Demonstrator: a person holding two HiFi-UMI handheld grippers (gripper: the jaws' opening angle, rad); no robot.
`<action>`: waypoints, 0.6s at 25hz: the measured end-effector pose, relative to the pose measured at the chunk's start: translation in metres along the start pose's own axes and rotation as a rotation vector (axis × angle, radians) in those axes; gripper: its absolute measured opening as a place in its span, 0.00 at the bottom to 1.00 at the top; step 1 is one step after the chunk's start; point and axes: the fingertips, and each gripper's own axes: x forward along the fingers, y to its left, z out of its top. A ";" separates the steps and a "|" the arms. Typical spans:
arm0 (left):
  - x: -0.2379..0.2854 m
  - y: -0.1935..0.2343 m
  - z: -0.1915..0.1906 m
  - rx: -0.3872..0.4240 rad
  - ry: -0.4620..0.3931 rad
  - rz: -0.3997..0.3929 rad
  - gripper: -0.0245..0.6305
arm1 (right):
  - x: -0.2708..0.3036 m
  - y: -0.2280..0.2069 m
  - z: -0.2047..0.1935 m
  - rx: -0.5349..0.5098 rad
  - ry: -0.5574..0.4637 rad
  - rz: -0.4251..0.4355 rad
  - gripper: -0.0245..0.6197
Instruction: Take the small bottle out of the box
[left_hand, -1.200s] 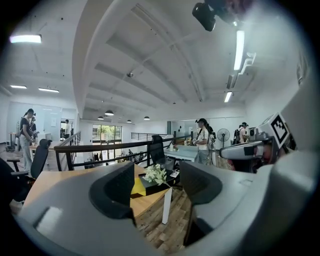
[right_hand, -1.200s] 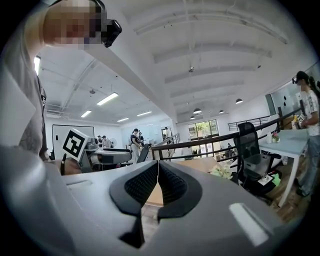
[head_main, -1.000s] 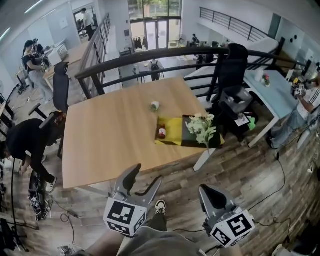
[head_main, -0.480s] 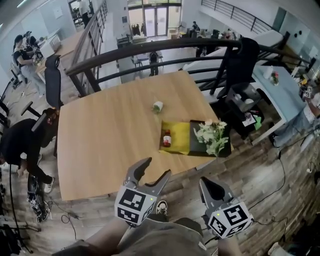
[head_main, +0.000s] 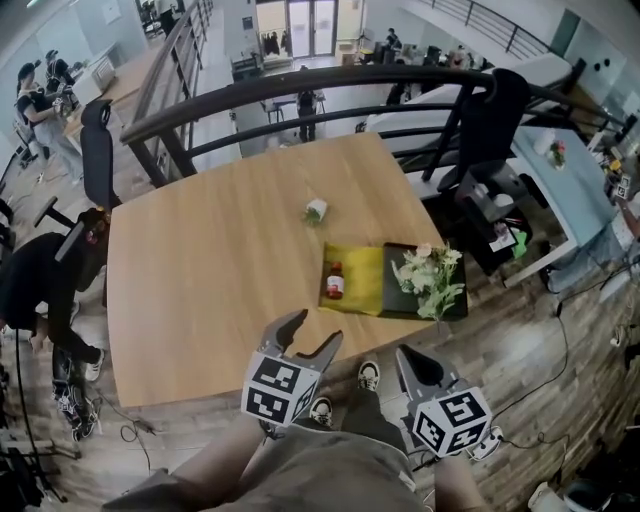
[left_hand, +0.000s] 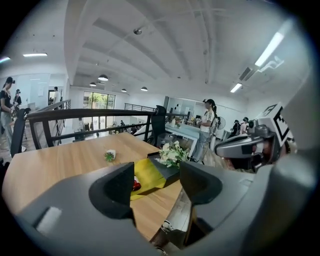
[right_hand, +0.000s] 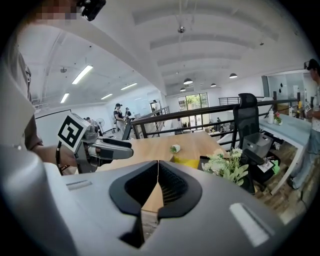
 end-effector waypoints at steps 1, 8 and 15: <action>0.007 0.003 -0.003 -0.012 0.014 0.001 0.47 | 0.007 -0.004 -0.002 0.003 0.012 0.003 0.06; 0.063 0.032 -0.019 -0.097 0.101 0.038 0.47 | 0.057 -0.039 -0.009 0.008 0.084 0.052 0.06; 0.110 0.052 -0.034 -0.153 0.201 0.107 0.47 | 0.106 -0.072 -0.007 -0.013 0.168 0.147 0.06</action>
